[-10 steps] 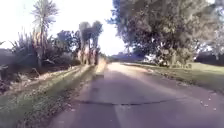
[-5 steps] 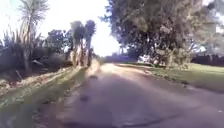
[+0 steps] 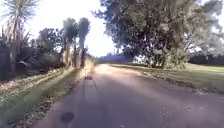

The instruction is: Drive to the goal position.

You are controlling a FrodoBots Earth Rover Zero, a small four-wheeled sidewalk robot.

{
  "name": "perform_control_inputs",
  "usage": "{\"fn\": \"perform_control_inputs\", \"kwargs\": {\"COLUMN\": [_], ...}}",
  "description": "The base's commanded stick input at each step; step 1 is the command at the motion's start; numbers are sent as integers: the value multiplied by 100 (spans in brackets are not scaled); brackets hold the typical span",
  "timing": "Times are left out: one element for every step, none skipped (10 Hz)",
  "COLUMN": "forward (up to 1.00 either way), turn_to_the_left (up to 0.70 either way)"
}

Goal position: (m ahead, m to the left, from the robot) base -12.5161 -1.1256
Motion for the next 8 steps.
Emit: {"fn": "perform_control_inputs", "kwargs": {"forward": [100, 100, 100, 100, 100, 100, 100, 100], "turn_to_the_left": [0, 0, 0, 0, 0, 0, 0, 0]}}
